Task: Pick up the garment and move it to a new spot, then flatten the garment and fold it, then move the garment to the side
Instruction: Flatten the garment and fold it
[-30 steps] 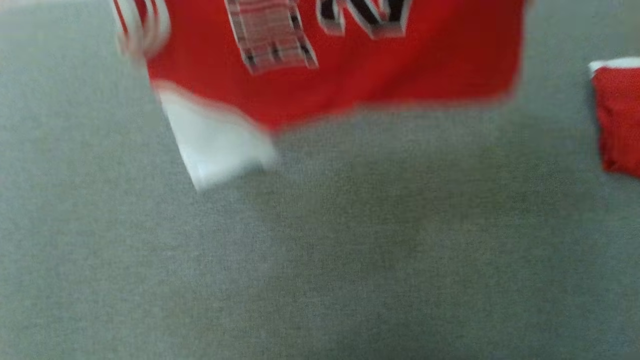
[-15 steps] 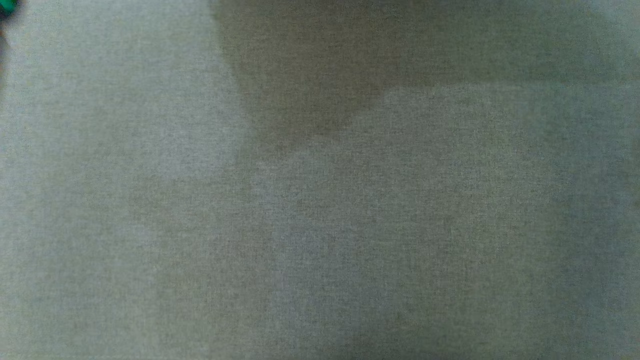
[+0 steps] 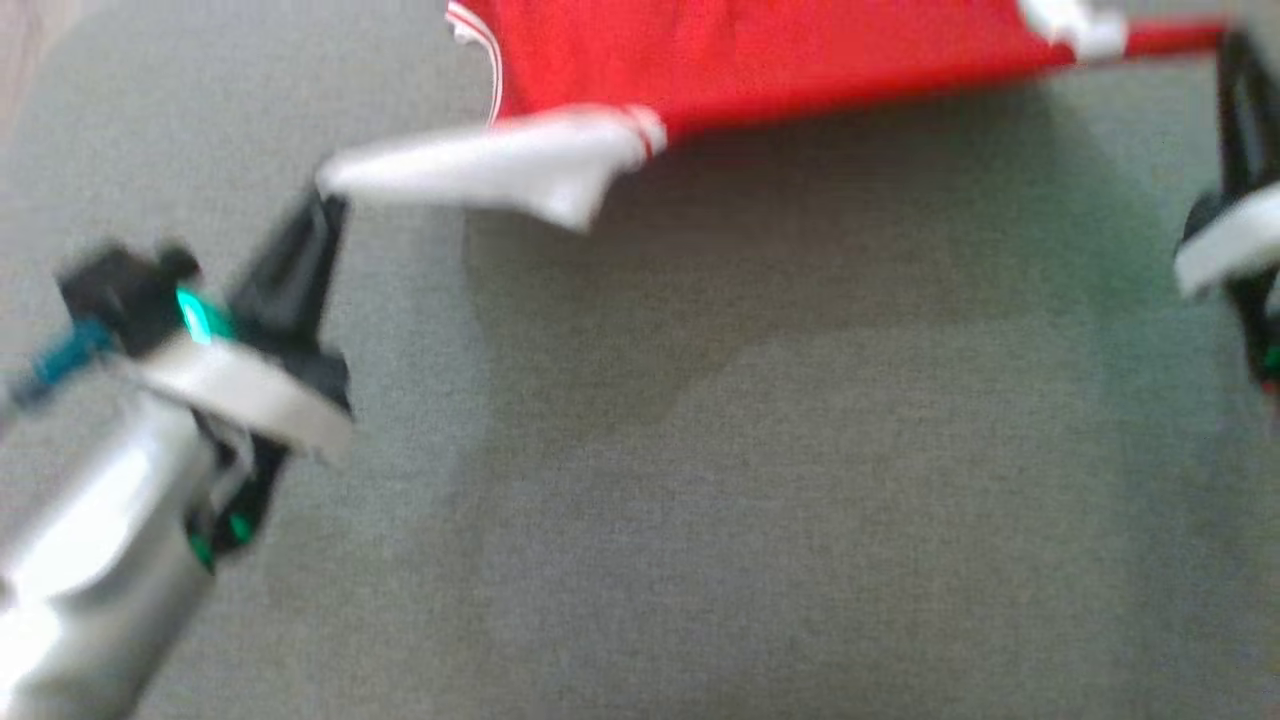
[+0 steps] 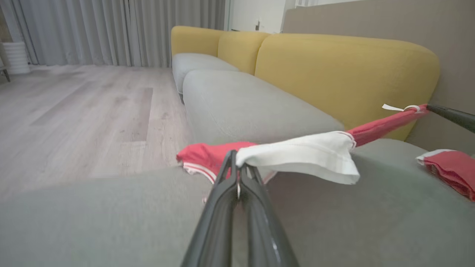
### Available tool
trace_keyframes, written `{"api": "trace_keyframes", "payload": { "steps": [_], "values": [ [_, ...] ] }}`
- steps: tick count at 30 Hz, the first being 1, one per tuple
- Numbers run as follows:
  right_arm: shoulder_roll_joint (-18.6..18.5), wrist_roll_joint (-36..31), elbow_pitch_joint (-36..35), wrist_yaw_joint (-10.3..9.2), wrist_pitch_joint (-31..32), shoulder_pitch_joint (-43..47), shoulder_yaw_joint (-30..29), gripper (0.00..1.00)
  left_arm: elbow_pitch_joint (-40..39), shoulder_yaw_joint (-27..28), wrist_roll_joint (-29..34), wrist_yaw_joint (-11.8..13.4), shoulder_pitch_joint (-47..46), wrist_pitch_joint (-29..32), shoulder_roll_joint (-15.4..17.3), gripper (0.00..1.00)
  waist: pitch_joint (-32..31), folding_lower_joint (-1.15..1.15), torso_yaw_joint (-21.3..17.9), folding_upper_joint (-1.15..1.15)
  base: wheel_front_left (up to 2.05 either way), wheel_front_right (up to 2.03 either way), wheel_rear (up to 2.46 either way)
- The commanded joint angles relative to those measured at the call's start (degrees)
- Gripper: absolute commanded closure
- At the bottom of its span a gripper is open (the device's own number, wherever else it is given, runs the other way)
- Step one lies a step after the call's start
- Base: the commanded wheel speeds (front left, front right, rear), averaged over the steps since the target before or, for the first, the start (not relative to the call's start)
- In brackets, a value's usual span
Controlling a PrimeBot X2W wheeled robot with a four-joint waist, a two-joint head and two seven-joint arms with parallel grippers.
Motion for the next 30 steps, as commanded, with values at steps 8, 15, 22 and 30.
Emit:
{"api": "trace_keyframes", "payload": {
  "steps": [8,15,22,30],
  "values": [
    [-2.6,5.4,-9.8,-0.04,-1.4,20.5,-3.6,1.00,-10.9,4.2,-2.2,4.6,18.8,-0.7,2.8,1.00,-6.1,0.01,0.0,0.00,0.00,0.00,0.00],
    [-2.4,5.9,-17.0,-0.04,-0.6,34.3,-9.0,1.00,-14.8,4.1,-2.7,7.0,28.4,-0.7,3.0,1.00,-9.2,0.01,0.9,0.00,0.00,0.00,0.00],
    [0.0,3.7,-28.7,-0.04,4.5,48.8,-17.5,1.00,-18.8,3.0,-3.4,8.9,34.6,-0.6,4.5,1.00,-11.0,0.01,1.8,0.00,0.00,0.00,0.00],
    [4.4,-1.4,-36.6,-0.04,11.9,49.5,-24.7,1.00,-19.4,4.5,-3.1,8.9,31.2,-0.6,3.1,1.00,-8.2,0.01,1.8,0.00,0.00,0.00,0.00]
  ]
}}
